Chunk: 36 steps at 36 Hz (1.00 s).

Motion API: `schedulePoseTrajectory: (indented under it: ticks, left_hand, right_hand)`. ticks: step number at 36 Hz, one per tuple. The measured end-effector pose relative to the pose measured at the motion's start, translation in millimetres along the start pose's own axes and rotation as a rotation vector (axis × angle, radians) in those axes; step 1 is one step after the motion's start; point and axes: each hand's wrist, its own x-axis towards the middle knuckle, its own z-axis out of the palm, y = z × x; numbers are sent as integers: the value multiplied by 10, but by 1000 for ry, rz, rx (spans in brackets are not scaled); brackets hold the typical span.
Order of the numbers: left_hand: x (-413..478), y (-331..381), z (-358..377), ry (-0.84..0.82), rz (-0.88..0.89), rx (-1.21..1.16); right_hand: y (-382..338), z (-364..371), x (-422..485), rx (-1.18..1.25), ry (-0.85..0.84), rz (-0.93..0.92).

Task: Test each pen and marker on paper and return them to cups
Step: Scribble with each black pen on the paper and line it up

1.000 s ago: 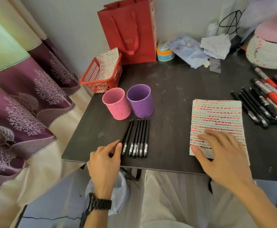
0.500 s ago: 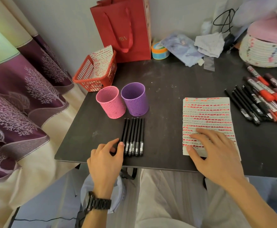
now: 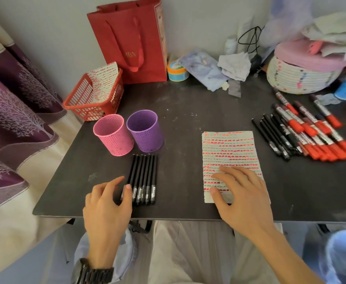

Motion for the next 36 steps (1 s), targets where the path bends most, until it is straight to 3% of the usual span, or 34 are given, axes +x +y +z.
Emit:
schedulePoseTrajectory:
  ticks: [5, 9, 12, 15, 22, 27, 31, 36]
  left_hand:
    - [-139, 335, 117, 69, 241, -126]
    - [-207, 727, 335, -62, 461, -244]
    - [-219, 948, 577, -218, 580, -245]
    - [-199, 1044, 797, -271, 654, -189]
    - [-184, 929, 982, -283, 656, -102]
    - [-153, 919, 1009, -338, 635, -95]
    - [-176, 939, 1005, -322, 613, -123]
    - [-168, 936, 1003, -340, 595, -120]
  right_hand:
    - [7, -12, -1, 56, 110, 57]
    - [-4, -14, -1, -41, 81, 112]
    - [-28, -19, 26, -77, 33, 135]
    - [-26, -38, 29, -68, 21, 118]
    - [11, -188, 68, 81, -95, 88]
    - [288, -512, 363, 307, -151, 244]
    - [575, -714, 773, 65, -101, 274]
    - [778, -788, 1168, -324, -191, 330]
